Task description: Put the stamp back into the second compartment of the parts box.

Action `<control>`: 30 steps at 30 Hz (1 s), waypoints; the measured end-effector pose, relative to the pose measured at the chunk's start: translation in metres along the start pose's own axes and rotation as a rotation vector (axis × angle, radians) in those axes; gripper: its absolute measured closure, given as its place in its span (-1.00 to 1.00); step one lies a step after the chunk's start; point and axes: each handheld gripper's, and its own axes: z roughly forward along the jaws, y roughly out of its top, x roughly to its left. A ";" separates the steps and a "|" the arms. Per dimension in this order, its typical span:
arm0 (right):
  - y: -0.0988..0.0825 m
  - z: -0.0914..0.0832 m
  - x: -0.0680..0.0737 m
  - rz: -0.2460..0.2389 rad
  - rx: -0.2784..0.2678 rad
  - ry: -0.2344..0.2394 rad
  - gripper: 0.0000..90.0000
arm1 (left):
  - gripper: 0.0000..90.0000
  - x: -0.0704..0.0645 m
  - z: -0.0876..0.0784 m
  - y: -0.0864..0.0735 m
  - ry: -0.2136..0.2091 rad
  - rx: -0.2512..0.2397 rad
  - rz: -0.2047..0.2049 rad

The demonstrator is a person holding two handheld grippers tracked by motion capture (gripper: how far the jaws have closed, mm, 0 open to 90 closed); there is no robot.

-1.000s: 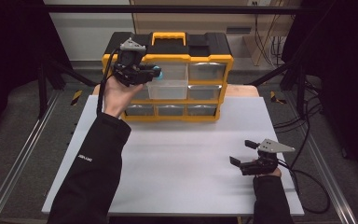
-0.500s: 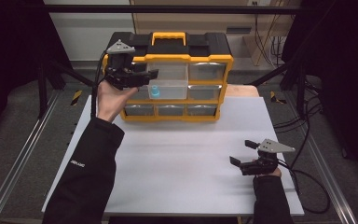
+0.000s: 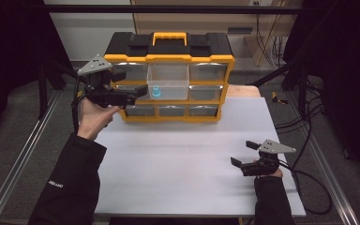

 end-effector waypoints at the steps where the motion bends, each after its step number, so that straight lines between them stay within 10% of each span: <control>1: 0.000 0.000 0.000 -0.001 0.000 0.000 -0.94 | -0.93 -0.001 -0.003 -0.004 0.000 -0.005 0.004; 30: -0.001 0.001 0.000 0.000 0.004 0.001 -0.94 | -1.00 0.016 -0.012 -0.150 -0.022 -0.008 -0.059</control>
